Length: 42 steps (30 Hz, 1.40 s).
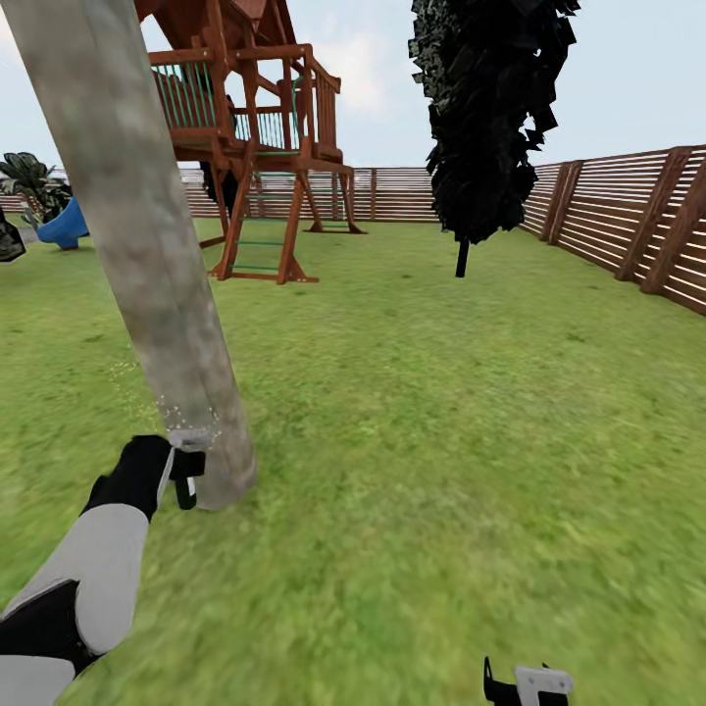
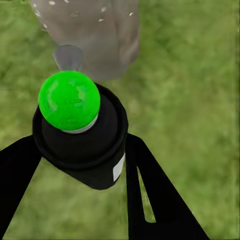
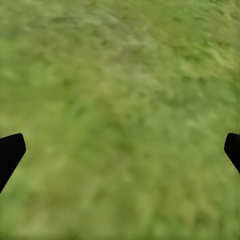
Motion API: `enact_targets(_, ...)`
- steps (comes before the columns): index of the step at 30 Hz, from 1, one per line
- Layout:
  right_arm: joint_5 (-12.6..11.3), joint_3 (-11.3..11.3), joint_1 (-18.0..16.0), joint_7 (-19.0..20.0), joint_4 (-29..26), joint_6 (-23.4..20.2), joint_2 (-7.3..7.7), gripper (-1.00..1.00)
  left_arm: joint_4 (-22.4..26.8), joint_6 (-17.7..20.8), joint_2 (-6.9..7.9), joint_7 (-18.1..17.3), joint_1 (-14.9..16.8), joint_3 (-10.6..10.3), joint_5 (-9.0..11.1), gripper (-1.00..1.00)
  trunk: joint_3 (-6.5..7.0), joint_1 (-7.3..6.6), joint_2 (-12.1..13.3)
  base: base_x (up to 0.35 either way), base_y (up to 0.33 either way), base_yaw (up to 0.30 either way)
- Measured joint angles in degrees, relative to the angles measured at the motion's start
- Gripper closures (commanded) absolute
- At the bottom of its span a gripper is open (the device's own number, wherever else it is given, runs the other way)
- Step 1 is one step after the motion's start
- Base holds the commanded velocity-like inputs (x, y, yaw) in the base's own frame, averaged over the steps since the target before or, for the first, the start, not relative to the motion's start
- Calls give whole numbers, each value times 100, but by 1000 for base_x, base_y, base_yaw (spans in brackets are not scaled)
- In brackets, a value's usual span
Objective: In the garden, pick up the pesticide atomizer on the floor and spray pesticide onto both trees until each tree trunk is fully covered.
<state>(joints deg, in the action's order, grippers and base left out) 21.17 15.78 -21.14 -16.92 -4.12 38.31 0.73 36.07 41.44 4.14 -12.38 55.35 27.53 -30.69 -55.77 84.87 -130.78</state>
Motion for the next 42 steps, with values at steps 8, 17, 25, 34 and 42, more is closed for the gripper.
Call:
enact_targets(8,0,-1,0,0,0,0,2,-100,40,22,317,-11,4,-4,-36,100,0,0,0,8,-14,0)
enact_targets(17,2,-2,0,-3,0,1,-1,-100,40,6,311,-3,38,-9,-50,100,0,-2,0,127,-234,0)
enact_targets(25,2,-2,-1,-3,0,1,-2,-100,140,13,326,-2,63,-17,-59,100,0,0,0,22,-270,0)
enact_targets(34,2,-5,-1,-2,1,1,-2,-100,210,154,321,-3,32,-16,-50,100,0,-2,0,79,-257,215)
enact_targets(42,2,-2,0,4,0,1,-2,-100,208,152,317,21,6,-11,-65,100,0,-2,0,203,-213,206)
